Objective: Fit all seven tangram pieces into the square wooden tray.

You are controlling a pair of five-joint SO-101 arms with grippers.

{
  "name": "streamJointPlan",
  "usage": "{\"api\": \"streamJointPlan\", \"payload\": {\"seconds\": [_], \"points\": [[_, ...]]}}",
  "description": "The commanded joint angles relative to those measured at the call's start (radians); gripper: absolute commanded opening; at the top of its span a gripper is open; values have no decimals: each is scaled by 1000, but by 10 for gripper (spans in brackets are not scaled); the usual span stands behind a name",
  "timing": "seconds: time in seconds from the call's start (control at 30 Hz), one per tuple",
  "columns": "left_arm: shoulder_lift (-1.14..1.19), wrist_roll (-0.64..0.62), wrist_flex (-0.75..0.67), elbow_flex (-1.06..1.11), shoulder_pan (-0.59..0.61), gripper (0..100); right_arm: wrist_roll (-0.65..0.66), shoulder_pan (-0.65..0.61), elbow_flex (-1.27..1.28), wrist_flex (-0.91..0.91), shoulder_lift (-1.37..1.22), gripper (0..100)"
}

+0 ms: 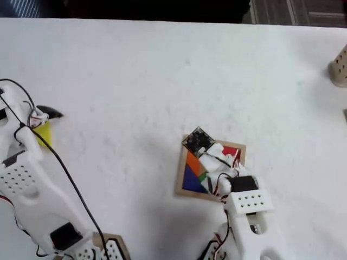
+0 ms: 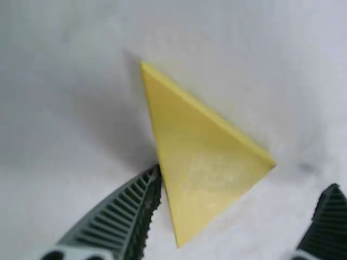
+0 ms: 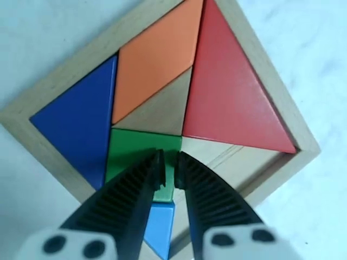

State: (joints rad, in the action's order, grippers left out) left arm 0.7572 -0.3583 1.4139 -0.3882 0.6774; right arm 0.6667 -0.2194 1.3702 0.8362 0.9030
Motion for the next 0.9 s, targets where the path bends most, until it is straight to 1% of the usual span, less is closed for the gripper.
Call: {"api": "streamJointPlan", "payload": {"seconds": [0.0, 0.13, 0.27, 0.43, 0.63, 0.87], "points": [[-79, -9, 81, -58, -13, 430, 14, -16, -2, -5, 15, 47], [-143, -12, 118, -100, -18, 430, 14, -16, 0, -5, 15, 47], [-147, -64, 115, -130, -19, 433, 14, -15, 0, -5, 15, 47], [-137, -77, 44, -98, -19, 430, 14, -13, 0, -5, 15, 47], [-50, -112, -20, -97, -19, 430, 14, -13, 0, -5, 15, 47], [18, -115, -26, -95, -36, 430, 14, -13, 0, -5, 15, 47]]}}
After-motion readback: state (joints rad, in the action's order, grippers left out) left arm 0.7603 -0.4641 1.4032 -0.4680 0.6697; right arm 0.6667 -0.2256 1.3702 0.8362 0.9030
